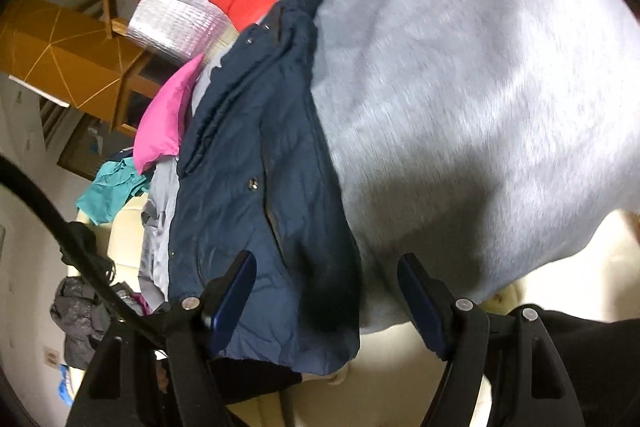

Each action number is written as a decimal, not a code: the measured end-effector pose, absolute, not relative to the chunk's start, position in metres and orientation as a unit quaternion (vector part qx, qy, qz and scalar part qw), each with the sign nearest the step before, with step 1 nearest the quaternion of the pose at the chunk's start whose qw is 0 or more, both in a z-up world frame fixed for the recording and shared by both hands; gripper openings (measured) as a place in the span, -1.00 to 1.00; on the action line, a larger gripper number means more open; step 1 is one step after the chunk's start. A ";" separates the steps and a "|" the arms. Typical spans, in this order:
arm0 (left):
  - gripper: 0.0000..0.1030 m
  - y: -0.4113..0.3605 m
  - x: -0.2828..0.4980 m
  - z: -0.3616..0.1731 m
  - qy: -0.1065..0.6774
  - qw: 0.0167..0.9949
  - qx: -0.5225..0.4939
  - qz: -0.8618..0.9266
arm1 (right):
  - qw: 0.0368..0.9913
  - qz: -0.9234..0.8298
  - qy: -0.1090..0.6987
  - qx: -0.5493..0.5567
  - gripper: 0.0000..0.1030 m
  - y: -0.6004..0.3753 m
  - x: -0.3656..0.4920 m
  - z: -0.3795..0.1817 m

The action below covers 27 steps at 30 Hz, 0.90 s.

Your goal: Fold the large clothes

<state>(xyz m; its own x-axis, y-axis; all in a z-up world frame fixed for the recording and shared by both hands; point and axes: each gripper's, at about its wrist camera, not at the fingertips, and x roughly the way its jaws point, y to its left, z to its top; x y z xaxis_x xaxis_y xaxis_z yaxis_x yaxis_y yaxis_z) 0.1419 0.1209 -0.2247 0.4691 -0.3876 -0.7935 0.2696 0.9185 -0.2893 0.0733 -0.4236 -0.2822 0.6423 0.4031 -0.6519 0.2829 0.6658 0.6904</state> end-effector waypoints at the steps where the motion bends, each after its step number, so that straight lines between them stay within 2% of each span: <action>1: 0.32 0.122 0.143 -0.226 0.481 0.853 -0.065 -0.191 | 0.807 0.037 0.425 0.409 0.47 -0.424 0.074 -0.285; 5: 0.33 0.127 0.151 -0.232 0.499 0.844 -0.087 -0.177 | 0.797 0.039 0.440 0.411 0.47 -0.417 0.084 -0.297; 8: 0.39 0.128 0.153 -0.237 0.510 0.838 -0.090 -0.173 | 0.793 0.039 0.460 0.397 0.40 -0.405 0.091 -0.306; 11: 0.39 0.129 0.150 -0.237 0.509 0.837 -0.093 -0.179 | 0.799 0.027 0.477 0.365 0.07 -0.392 0.095 -0.308; 12: 0.39 0.128 0.149 -0.237 0.508 0.837 -0.091 -0.182 | 0.801 0.022 0.481 0.356 -0.18 -0.389 0.095 -0.308; 13: 0.37 0.127 0.149 -0.237 0.509 0.836 -0.090 -0.182 | 0.800 0.025 0.481 0.356 -0.31 -0.389 0.094 -0.310; 14: 0.17 0.127 0.148 -0.238 0.508 0.837 -0.088 -0.183 | 0.800 0.030 0.480 0.358 -0.34 -0.388 0.093 -0.310; 15: 0.04 0.127 0.148 -0.238 0.507 0.838 -0.086 -0.183 | 0.804 0.031 0.477 0.354 -0.38 -0.387 0.092 -0.308; 16: -0.03 0.127 0.148 -0.238 0.507 0.838 -0.086 -0.182 | 0.806 0.031 0.476 0.349 -0.38 -0.385 0.092 -0.307; 20: -0.02 0.130 0.147 -0.237 0.508 0.837 -0.091 -0.182 | 0.804 0.041 0.485 0.342 -0.36 -0.380 0.094 -0.309; 21: 0.04 0.129 0.147 -0.238 0.510 0.836 -0.090 -0.181 | 0.803 0.042 0.485 0.344 -0.33 -0.379 0.093 -0.310; 22: 0.24 0.129 0.148 -0.240 0.515 0.833 -0.090 -0.180 | 0.802 0.042 0.486 0.346 -0.32 -0.379 0.094 -0.310; 23: 0.34 0.128 0.149 -0.242 0.522 0.829 -0.091 -0.179 | 0.801 0.042 0.486 0.346 -0.29 -0.380 0.094 -0.310; 25: 0.34 0.127 0.149 -0.244 0.525 0.828 -0.084 -0.177 | 0.800 0.048 0.485 0.350 -0.16 -0.379 0.094 -0.310; 27: 0.34 0.125 0.148 -0.243 0.524 0.829 -0.080 -0.178 | 0.801 0.049 0.487 0.344 -0.14 -0.377 0.096 -0.310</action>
<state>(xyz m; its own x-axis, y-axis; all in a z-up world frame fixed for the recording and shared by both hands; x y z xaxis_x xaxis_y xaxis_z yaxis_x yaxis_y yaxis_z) 0.1483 0.1254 -0.2434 0.3881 -0.3799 -0.8397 0.2121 0.9235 -0.3197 0.0959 -0.3766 -0.3102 0.5204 0.4146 -0.7465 0.2562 0.7581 0.5997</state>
